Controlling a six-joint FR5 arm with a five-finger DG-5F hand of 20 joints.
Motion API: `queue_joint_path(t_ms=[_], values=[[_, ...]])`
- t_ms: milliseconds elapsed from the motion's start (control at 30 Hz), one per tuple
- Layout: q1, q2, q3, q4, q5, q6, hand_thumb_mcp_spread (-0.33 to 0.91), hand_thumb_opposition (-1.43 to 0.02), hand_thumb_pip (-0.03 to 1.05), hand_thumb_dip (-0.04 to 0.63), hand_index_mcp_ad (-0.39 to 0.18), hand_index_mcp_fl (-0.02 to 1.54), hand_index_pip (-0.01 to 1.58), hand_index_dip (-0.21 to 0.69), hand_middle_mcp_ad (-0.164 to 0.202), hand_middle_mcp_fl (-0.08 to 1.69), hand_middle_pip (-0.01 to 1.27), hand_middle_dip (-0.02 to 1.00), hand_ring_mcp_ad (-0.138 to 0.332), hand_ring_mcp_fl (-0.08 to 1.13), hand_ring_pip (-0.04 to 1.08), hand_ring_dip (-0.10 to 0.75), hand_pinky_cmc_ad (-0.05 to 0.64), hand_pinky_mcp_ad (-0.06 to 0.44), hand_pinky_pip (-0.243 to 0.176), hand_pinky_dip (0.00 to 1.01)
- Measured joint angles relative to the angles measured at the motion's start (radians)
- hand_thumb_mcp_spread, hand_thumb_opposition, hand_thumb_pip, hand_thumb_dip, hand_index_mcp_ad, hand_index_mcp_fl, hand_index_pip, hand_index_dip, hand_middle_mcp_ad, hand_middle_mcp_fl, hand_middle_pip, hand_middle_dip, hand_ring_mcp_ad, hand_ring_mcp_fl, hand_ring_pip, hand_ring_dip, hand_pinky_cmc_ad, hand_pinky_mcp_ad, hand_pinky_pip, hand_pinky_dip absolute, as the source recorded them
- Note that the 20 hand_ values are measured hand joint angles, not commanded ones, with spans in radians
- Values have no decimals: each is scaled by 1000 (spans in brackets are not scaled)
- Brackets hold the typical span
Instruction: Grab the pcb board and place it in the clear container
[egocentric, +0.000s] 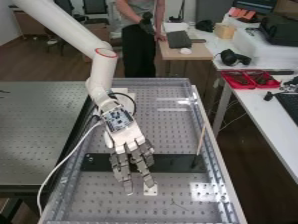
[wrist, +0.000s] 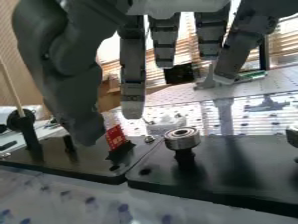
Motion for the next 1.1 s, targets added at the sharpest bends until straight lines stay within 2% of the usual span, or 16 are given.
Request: queue_joint_path(t_ms=[67,333,467,1100], values=[[-1,5,-6,6,-6,-6,393,-833,700,243,23,45,1552,110,98,17,145,108,278,10,84,-17,316,230,-124,716],[-11,17,-22,12,-32,12,393,-833,702,239,23,45,1550,108,98,17,145,108,278,10,84,-17,316,230,-124,733],[-11,14,-19,23,-37,-5,387,-834,703,239,23,45,1550,108,98,17,145,108,276,10,84,-17,316,232,-124,733],[-7,-19,12,-12,-39,18,393,-843,703,239,19,87,1552,94,98,17,145,108,276,10,87,-14,316,232,-124,733]])
